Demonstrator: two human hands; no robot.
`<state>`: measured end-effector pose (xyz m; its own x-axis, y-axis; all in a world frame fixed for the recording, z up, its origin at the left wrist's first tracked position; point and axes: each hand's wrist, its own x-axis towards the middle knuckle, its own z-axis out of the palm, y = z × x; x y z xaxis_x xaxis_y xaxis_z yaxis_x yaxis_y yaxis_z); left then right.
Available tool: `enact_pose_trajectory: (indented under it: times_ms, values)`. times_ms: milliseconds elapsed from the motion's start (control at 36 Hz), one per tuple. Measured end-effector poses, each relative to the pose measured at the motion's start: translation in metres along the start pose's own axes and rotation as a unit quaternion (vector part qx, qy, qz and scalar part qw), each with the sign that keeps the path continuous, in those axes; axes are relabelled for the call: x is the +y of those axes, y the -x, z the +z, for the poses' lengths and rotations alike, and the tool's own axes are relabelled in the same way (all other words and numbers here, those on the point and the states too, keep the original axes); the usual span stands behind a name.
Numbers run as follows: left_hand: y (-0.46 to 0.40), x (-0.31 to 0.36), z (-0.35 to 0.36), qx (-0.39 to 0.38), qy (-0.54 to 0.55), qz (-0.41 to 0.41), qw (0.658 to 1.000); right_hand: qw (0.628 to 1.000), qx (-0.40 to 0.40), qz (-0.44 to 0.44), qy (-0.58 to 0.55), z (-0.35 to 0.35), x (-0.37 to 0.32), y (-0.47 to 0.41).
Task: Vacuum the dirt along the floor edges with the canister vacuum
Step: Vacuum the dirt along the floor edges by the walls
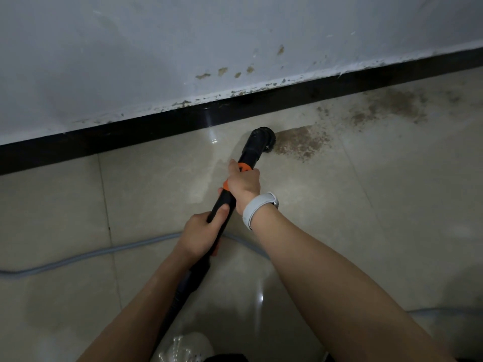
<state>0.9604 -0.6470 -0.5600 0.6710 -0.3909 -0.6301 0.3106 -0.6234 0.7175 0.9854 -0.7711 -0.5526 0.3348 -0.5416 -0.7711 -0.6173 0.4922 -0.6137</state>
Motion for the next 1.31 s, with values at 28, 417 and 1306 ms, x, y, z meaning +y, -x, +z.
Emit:
enact_pose_trajectory:
  times_ms: [28,417,1306]
  values:
    - [0.001,0.0,0.002,-0.001,-0.004,0.003,1.0,1.0,0.001,0.003,-0.006,-0.003,0.002,-0.001]
    - [0.004,0.001,0.036,-0.094,-0.058,0.037,0.993,0.987,0.078,0.021,-0.14,-0.059,0.029,-0.006]
    - [-0.02,0.011,0.018,0.009,-0.052,0.039,0.998,0.999,0.024,-0.001,-0.045,-0.013,-0.007,-0.023]
